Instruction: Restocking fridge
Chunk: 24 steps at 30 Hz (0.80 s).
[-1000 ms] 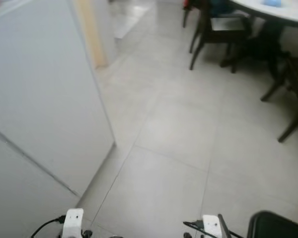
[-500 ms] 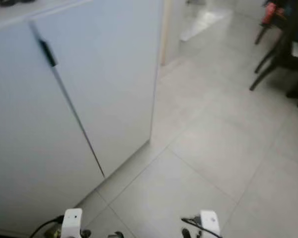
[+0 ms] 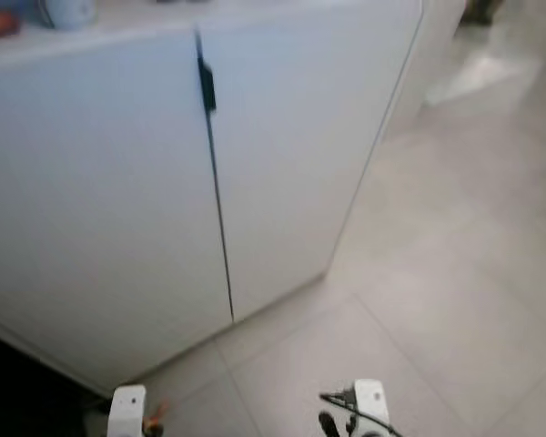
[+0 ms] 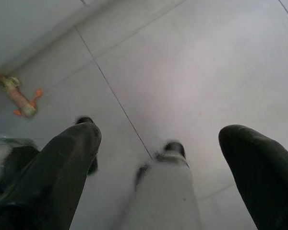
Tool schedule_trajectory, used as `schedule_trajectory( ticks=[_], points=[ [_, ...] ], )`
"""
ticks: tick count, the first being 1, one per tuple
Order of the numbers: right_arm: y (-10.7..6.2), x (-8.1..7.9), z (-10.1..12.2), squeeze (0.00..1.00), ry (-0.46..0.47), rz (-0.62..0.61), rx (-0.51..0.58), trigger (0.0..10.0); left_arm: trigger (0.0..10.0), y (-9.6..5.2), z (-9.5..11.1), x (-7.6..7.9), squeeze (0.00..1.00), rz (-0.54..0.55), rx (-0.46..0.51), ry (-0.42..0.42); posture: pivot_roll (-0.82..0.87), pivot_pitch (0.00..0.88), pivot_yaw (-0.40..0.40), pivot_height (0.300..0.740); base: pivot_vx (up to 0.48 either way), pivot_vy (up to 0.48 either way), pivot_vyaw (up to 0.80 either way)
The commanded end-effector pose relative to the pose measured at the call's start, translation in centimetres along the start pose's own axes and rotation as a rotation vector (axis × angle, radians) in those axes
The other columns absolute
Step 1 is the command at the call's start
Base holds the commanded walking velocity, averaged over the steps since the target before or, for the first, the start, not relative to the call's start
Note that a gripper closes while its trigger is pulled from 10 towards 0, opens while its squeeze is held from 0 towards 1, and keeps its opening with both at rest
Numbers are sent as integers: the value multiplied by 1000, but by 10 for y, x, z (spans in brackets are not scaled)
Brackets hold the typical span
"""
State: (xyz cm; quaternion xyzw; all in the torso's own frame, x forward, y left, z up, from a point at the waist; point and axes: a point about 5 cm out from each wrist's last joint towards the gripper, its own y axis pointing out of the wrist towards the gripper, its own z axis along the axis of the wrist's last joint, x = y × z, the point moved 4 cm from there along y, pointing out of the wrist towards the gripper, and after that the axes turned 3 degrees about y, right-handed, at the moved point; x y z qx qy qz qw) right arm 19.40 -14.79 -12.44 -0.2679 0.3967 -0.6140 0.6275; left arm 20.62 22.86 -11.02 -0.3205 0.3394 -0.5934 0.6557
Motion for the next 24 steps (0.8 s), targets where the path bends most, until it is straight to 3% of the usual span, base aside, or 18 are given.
schedule_trajectory(
  ticks=[1,6,7,16,24],
  points=[
    [-2,5,-12,0,24,-17,-36,10000,10000,0,-6,1,1000,-5,-22,-14,-153,122,-46,740,0,0,0],
    [-2,4,-11,0,23,-13,-37,10000,10000,0,-5,1,1000,-3,-22,-16,-152,118,-44,740,0,0,0],
    [-2,4,-11,0,23,-13,-37,10000,10000,0,-5,1,0,-1,-22,-9,-152,115,-44,740,0,0,0],
    [-1,5,-3,0,11,-12,-26,10000,10000,1,2,2,0,9,-9,-5,-150,75,-52,740,0,0,0],
    [1,6,5,0,-5,-18,-19,10000,10000,2,9,5,0,23,8,-54,-127,33,-70,740,0,0,0]
  ],
)
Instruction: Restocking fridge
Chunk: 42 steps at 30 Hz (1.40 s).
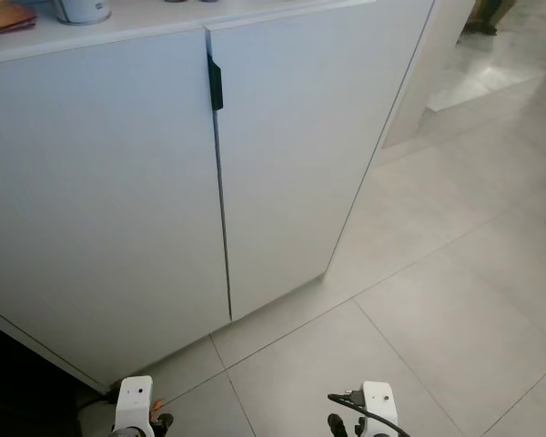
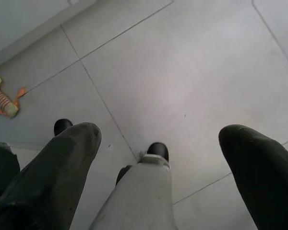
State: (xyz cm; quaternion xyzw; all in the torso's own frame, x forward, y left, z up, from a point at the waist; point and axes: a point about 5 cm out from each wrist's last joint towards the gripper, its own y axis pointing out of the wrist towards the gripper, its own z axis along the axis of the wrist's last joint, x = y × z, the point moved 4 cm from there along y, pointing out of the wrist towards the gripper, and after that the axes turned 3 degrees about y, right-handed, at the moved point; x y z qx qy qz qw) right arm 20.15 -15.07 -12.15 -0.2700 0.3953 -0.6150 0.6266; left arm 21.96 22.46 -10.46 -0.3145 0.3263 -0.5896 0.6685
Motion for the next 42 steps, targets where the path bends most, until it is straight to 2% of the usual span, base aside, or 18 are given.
schedule_trajectory(
  ticks=[1,10,12,13,20,27,32,42],
  points=[
    [-1,4,-3,0,-5,-13,-19,10000,10000,0,-5,1,0,9,-20,-34,-126,32,-72,740,0,0,0],
    [-1,5,-8,0,16,-36,-24,10000,10000,-1,-11,-1,0,28,-30,-48,-146,12,-58,740,0,0,0],
    [-2,6,-13,0,22,-47,-35,10000,10000,-2,-16,-1,0,35,-40,-53,-155,4,-50,740,0,0,0],
    [-4,7,-22,0,37,-55,-49,10000,10000,-3,-24,-2,0,36,-59,-45,-155,0,-39,740,0,0,0],
    [-7,8,-36,0,41,-64,-71,10000,10000,-6,-38,-4,0,40,-88,-12,-149,0,-49,740,0,0,0],
    [-10,12,-46,0,36,-73,-85,10000,10000,-10,-51,-4,0,65,-87,-80,-105,0,-78,740,0,0,0],
    [-12,7,-50,0,71,-68,-49,10000,10000,-12,-56,-11,0,74,-81,-71,-120,0,-71,740,0,0,0],
    [-14,0,-59,0,55,-58,-50,10000,10000,-16,-63,-22,0,98,-75,-53,-155,0,-71,740,0,0,0]
  ],
)
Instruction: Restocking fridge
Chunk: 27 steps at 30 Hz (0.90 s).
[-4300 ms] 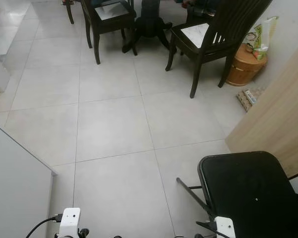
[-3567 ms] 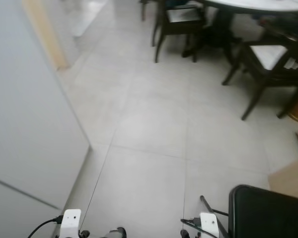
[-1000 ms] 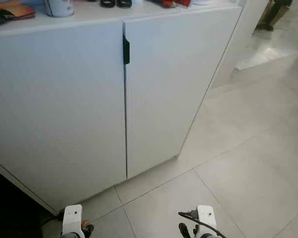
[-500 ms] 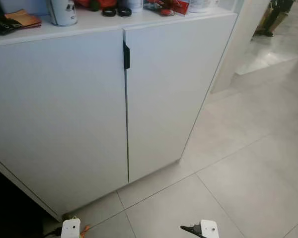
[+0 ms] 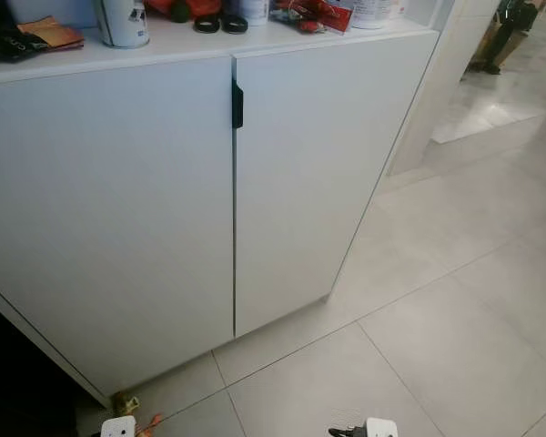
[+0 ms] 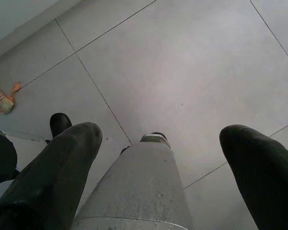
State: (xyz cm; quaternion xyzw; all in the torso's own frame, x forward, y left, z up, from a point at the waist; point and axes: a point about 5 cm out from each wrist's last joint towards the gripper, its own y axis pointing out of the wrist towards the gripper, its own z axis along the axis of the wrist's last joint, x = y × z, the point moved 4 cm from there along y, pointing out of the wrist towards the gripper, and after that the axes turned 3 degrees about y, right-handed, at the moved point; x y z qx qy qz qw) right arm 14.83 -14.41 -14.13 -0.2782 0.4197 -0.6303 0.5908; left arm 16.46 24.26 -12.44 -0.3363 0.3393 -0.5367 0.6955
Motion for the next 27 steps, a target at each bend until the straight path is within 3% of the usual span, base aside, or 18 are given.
schedule_trajectory(
  ticks=[1,15,21,27],
  points=[
    [-1,0,-5,0,-3,1,-2,10000,10000,-2,-8,-1,0,3,-8,10,-162,0,-55,740,0,0,0],
    [-6,30,-8,0,78,-80,9,10000,10000,-4,-18,25,0,-56,-11,35,-124,0,-72,740,0,0,0],
    [-6,25,-11,0,22,-49,-12,10000,10000,-4,-18,20,0,-39,-5,32,-132,0,-89,740,0,0,0],
    [-6,18,-14,0,11,-38,-14,10000,10000,-5,-20,10,0,-14,-12,44,-135,0,-48,740,0,0,0]
  ],
)
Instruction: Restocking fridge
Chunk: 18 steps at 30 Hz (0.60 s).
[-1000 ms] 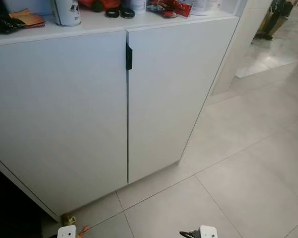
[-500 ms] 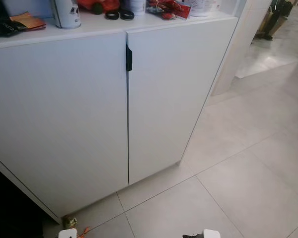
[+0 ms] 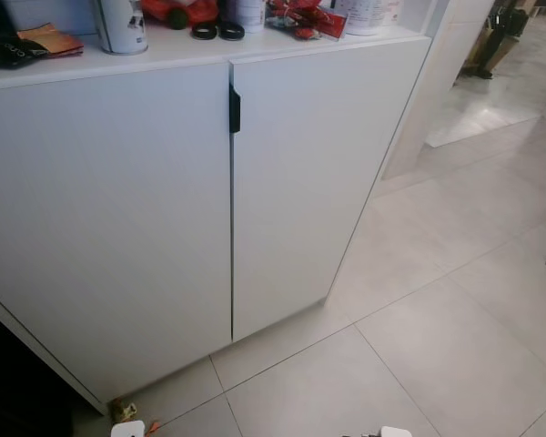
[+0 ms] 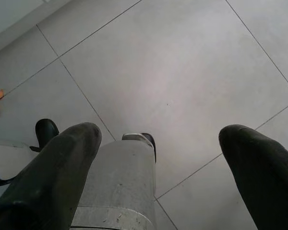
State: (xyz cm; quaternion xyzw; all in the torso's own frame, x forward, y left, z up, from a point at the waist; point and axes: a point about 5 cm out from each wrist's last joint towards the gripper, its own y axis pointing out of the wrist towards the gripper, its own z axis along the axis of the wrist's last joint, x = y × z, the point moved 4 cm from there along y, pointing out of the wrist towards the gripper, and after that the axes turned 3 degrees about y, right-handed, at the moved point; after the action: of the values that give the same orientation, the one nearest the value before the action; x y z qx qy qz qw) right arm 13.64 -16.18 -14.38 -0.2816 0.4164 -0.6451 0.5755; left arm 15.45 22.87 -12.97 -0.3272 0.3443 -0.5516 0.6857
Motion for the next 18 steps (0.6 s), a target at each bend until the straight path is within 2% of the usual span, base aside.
schedule_trajectory(
  ticks=[1,5,11,18],
  points=[
    [-1,-3,-8,0,4,4,-20,10000,10000,-2,-8,-4,0,9,-26,20,-136,0,-40,740,0,0,0],
    [-2,-5,-10,0,22,6,-25,10000,10000,-2,-8,-6,0,1,-29,52,-140,0,-34,740,0,0,0],
    [-2,-7,-12,0,7,12,-28,10000,10000,-2,-8,-8,0,6,-22,50,-134,0,-32,740,0,0,0],
    [-2,-6,-10,0,-2,14,-24,10000,10000,-2,-7,-6,0,-4,-17,53,-134,0,-39,740,0,0,631]
  ],
)
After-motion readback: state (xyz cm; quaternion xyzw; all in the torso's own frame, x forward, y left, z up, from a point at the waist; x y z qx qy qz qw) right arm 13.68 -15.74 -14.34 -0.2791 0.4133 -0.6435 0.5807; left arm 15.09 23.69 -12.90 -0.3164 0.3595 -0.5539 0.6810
